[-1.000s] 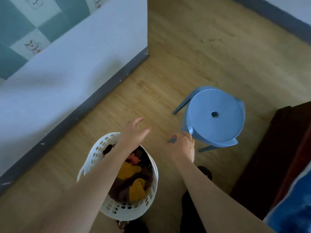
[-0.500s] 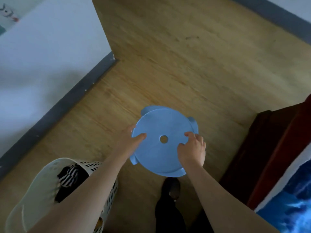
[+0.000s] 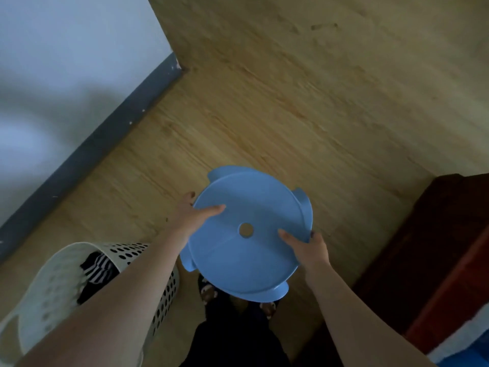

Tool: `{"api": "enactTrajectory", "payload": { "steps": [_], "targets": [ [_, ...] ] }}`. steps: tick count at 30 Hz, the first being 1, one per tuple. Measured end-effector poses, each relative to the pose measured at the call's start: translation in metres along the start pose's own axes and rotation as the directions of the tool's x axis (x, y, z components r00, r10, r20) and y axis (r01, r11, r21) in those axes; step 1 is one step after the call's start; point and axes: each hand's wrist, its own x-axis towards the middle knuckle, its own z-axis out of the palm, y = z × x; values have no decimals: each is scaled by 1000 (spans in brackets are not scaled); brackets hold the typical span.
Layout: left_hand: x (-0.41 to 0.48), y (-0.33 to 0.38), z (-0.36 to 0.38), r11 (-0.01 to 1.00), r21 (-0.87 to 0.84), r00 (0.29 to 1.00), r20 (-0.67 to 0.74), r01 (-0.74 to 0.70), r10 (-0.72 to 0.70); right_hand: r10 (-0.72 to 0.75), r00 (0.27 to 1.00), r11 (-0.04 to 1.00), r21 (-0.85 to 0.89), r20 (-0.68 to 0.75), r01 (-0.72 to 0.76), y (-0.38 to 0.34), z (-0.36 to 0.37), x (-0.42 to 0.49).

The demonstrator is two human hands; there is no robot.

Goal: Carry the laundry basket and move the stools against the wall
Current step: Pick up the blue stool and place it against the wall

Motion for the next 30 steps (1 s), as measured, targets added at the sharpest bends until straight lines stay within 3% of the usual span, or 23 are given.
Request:
{"api": "enactTrajectory", "payload": {
  "steps": [5,11,15,22,30],
  "targets": [
    [22,0,-2,998,-44,988,149,34,-27,25,997,990,138,74,-35,0,5,19],
    [39,6,-14,996,-76,977,211,54,-37,-15,999,986,164,39,8,-12,13,19],
    [47,10,-46,981,-169,982,180,94,-63,-72,997,992,104,28,69,-50,33,8],
    [49,32,-154,921,-381,985,174,83,-17,-307,949,950,-31,75,310,-152,110,-33],
    [62,15,-270,764,-644,998,-56,-30,-9,-441,867,871,-121,233,476,-245,237,-76]
  ]
}}
